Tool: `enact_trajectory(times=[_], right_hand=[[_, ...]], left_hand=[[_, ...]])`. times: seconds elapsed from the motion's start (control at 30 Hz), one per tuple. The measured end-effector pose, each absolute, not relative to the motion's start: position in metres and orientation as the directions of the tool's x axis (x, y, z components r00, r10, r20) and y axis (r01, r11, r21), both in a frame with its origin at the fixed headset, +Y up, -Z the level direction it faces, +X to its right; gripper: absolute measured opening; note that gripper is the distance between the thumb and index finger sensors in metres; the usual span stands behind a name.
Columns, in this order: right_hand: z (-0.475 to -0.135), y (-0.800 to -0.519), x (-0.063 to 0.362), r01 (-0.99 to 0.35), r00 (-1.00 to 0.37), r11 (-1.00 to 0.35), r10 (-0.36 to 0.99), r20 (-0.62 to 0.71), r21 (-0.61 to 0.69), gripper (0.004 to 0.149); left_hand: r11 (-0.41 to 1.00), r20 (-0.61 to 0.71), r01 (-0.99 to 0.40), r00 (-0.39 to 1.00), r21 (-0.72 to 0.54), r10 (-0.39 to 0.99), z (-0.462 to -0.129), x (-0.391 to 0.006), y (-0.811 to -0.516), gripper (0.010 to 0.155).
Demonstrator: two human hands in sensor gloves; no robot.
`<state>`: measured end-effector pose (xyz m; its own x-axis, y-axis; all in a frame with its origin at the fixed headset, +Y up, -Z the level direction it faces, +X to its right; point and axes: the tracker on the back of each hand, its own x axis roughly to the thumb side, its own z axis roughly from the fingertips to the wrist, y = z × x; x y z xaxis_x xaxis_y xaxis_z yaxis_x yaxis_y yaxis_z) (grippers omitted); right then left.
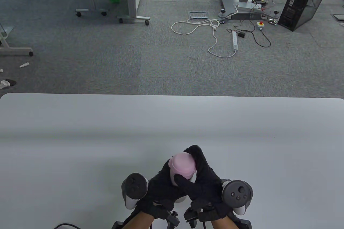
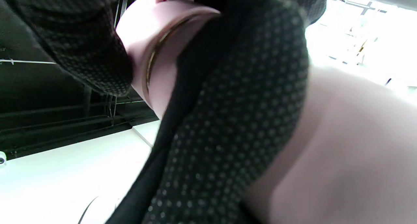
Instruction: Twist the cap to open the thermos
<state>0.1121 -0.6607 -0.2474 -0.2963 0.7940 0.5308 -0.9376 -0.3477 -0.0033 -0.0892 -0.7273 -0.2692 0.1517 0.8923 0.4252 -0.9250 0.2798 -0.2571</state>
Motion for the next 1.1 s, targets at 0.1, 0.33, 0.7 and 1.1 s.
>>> enact_trajectory(times=[0.1, 0.33, 0.7, 1.1], right_hand=[[-0.249, -0.66, 0.114, -0.942, -0.265, -0.333, 0.801, 0.537, 0.033, 0.091], [-0.25, -0.655, 0.12, -0.954, -0.2, -0.286, 0.823, 0.532, 0.084, 0.089], [-0.247, -0.646, 0.116, -0.944, -0.244, -0.326, 0.787, 0.566, 0.045, 0.089], [-0.254, -0.635, 0.127, -0.949, -0.257, -0.314, 0.781, 0.569, 0.002, 0.09]], left_hand=[[0.275, 0.429, -0.924, 0.143, -0.265, 0.892, -0.269, -0.089, -0.727, 0.115], [0.267, 0.448, -0.919, 0.116, -0.289, 0.886, -0.267, -0.086, -0.723, 0.115], [0.261, 0.444, -0.922, 0.114, -0.286, 0.889, -0.268, -0.089, -0.722, 0.115], [0.265, 0.432, -0.927, 0.131, -0.266, 0.892, -0.269, -0.093, -0.724, 0.115]])
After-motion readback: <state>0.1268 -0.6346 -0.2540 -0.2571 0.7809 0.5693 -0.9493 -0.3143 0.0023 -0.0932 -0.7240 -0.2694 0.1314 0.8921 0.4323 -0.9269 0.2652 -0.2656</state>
